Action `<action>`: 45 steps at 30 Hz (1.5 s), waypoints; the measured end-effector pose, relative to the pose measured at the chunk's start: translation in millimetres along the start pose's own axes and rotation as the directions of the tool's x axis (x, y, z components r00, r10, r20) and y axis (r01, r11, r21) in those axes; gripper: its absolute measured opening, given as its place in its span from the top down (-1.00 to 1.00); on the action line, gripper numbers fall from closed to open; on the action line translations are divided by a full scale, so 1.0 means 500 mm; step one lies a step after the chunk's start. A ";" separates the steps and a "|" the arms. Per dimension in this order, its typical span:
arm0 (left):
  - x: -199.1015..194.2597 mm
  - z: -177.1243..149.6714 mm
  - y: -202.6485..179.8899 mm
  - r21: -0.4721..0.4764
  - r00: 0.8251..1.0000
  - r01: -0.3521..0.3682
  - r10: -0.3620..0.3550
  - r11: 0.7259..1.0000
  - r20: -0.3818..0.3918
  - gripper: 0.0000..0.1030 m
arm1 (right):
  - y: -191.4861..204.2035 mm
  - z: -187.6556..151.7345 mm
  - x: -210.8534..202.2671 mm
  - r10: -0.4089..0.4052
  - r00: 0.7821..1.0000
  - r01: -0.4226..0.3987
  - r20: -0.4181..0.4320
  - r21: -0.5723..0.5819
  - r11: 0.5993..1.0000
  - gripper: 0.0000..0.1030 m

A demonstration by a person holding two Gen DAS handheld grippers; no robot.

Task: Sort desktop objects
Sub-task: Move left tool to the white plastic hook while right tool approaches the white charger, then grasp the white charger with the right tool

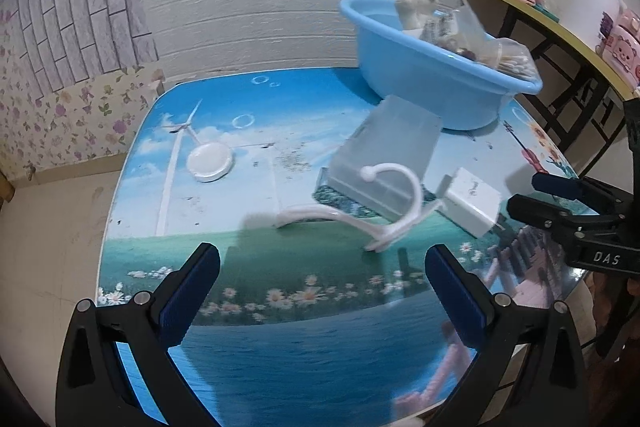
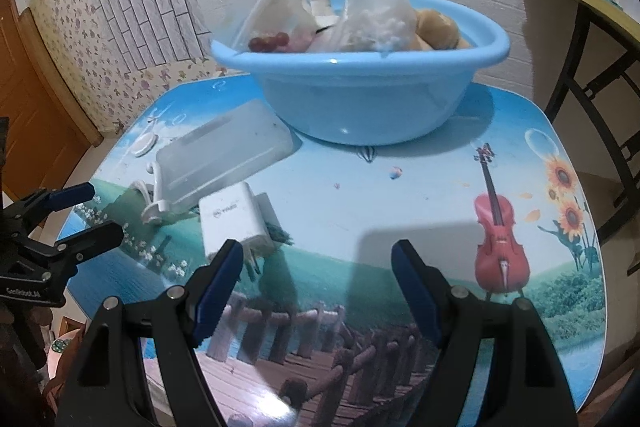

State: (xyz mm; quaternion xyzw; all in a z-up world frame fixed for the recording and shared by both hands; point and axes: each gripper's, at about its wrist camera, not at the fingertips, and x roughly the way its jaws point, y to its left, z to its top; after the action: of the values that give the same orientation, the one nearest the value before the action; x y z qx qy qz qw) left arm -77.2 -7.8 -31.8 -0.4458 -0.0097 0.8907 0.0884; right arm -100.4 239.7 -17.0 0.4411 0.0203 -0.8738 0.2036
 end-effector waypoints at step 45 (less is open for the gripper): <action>0.032 0.008 -0.057 0.069 0.990 0.140 -0.141 0.988 0.023 0.05 | -0.006 -0.019 -0.012 0.060 0.998 -0.059 0.003 -0.046 0.997 0.19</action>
State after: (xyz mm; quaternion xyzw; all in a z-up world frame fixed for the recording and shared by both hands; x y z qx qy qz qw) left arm -85.3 23.3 -39.4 -0.4282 -0.0126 0.8883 0.1657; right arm -91.1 246.7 -18.6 0.4347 0.0270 -0.8677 0.2398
